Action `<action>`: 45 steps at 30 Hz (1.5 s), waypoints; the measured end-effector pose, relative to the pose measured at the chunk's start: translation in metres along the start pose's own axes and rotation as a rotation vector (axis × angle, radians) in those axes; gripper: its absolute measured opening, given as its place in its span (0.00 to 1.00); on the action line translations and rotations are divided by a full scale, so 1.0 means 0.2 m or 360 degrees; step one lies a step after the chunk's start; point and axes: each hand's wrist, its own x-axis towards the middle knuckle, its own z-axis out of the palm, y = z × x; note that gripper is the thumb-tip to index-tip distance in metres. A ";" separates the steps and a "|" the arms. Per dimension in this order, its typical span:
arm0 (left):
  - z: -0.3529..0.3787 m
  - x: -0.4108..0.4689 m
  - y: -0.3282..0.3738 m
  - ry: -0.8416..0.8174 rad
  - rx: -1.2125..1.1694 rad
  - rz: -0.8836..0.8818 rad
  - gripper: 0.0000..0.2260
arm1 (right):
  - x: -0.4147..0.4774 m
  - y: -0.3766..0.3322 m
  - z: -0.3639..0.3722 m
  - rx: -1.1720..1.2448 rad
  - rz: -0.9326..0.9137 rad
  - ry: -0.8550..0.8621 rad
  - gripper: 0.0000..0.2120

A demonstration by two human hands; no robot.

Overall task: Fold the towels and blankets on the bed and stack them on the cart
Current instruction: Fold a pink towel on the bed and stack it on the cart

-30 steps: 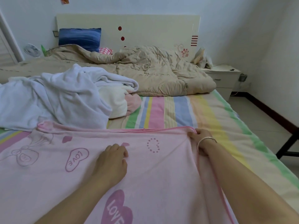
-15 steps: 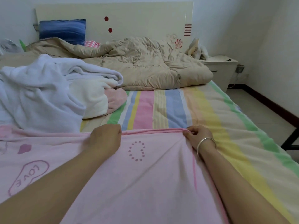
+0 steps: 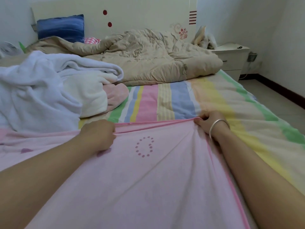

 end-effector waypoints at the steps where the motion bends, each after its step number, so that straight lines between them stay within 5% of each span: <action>1: 0.01 -0.01 -0.02 0.0059 -0.0070 -0.0033 0.05 | 0.01 0.00 -0.01 0.0027 -0.0001 -0.0034 0.07; 7: 0.08 0.03 -0.08 0.0276 -0.0369 -0.0194 0.06 | 0.04 -0.01 -0.08 0.0142 0.0006 -0.0185 0.05; 13: 0.04 0.14 -0.12 0.0110 -0.1474 -0.0476 0.05 | 0.05 -0.01 -0.08 0.0038 -0.0069 -0.0232 0.04; 22: 0.22 0.23 -0.01 0.0489 -0.0611 -0.0551 0.02 | 0.05 -0.01 -0.04 0.0008 -0.0075 -0.0174 0.05; 25: 0.24 0.17 0.04 0.0816 -0.0018 -0.0276 0.06 | 0.05 0.01 -0.03 0.0057 -0.0083 -0.0159 0.04; 28: 0.16 -0.02 0.12 0.1092 -0.0066 0.0076 0.15 | 0.06 0.05 -0.01 0.0187 -0.0094 -0.0148 0.04; 31: 0.02 -0.38 0.31 0.0797 -0.0767 0.0279 0.11 | 0.07 0.06 0.00 0.0207 -0.0102 -0.0194 0.05; 33: 0.00 -0.62 0.42 0.0566 -0.0918 0.0485 0.10 | 0.08 0.06 0.00 0.0139 -0.0094 -0.0205 0.07; 35: 0.02 -0.73 0.46 0.0440 -0.0577 0.0769 0.20 | 0.03 0.01 -0.03 0.0131 -0.0073 -0.0250 0.12; 38: 0.01 -0.73 0.47 -0.0205 -0.0114 0.0723 0.22 | -0.09 -0.03 -0.09 0.0628 0.0099 -0.0331 0.28; 41: -0.07 -0.79 0.52 -0.0233 -0.0015 0.0651 0.26 | -0.27 0.01 -0.15 0.0839 0.0230 -0.0289 0.32; 45: -0.18 -1.10 0.49 -0.0109 -0.0661 0.0537 0.28 | -0.57 0.06 -0.33 0.1438 0.0341 -0.0190 0.21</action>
